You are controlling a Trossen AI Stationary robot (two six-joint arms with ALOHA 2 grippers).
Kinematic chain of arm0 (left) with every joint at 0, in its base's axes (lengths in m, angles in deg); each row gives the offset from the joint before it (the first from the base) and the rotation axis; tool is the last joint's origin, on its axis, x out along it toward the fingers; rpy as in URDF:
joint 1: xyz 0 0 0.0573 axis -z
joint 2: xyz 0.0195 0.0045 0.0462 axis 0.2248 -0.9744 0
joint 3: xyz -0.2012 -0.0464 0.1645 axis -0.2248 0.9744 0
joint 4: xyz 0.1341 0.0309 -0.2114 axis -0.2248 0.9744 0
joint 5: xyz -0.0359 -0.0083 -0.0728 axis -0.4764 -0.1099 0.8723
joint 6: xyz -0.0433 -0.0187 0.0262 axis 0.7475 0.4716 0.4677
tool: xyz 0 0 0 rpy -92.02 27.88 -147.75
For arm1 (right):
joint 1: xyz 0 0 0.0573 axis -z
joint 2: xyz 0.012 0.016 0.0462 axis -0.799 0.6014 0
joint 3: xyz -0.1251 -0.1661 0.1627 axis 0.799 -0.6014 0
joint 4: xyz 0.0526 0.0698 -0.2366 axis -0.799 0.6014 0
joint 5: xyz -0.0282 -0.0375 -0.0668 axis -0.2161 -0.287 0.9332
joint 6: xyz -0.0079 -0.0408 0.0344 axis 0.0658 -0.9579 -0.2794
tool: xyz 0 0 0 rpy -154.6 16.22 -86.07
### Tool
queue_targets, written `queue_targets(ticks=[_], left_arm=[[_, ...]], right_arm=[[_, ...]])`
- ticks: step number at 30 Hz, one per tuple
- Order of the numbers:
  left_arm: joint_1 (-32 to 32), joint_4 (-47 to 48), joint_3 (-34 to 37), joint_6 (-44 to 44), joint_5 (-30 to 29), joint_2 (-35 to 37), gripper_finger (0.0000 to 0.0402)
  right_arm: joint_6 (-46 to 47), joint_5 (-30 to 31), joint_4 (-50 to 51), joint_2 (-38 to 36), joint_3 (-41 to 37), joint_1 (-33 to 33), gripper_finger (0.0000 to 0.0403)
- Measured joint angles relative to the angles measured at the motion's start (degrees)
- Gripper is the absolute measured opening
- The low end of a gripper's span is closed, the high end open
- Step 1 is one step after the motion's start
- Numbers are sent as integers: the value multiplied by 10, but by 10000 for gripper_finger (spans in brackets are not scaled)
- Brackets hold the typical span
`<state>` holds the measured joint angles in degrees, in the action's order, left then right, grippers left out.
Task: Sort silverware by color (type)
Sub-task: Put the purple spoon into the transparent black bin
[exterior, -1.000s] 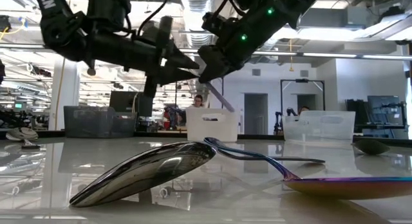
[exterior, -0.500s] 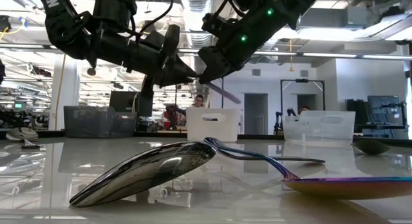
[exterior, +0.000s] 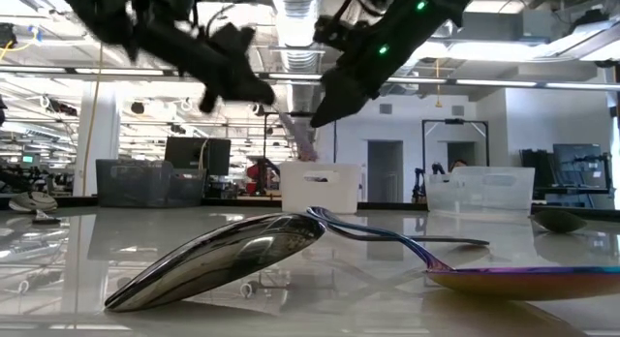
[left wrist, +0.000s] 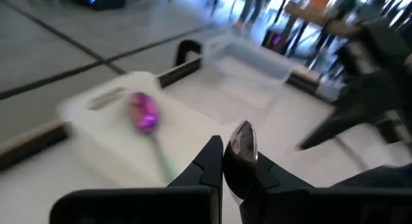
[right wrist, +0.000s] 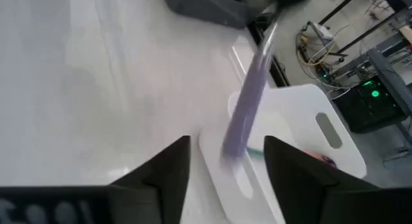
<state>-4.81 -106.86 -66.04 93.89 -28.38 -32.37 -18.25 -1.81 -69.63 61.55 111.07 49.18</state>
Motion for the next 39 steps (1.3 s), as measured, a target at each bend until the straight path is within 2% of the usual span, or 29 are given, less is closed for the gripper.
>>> queue_targets(ticks=[4,6,8,11,16,20,23,28,34,39], left_arm=[[-52,293,-133,-70,35,99,2],[-79,443,-220,-117,22,111,1],[-112,588,-303,-149,-15,103,1],[-177,719,-399,-170,-50,61,1],[-306,870,-487,-231,9,-70,1],[-380,1014,-564,-271,9,-202,1],[-407,1077,-613,-287,5,-281,0],[-424,1094,-646,-292,14,-353,0],[-425,1124,-646,-304,9,-398,3],[-423,1099,-646,-295,6,-399,39]], right_arm=[[25,0,59,-23,0,-10,244],[35,0,77,-31,0,-11,244],[36,1,79,-34,0,-11,242],[35,1,81,-34,0,-10,239],[53,-2,86,-28,0,-12,238],[96,-33,108,-28,0,-20,238],[113,-39,125,-28,0,-30,238],[129,-39,134,-28,0,-42,238],[128,-39,135,-28,0,-44,238],[126,-39,136,-28,0,-42,238]])
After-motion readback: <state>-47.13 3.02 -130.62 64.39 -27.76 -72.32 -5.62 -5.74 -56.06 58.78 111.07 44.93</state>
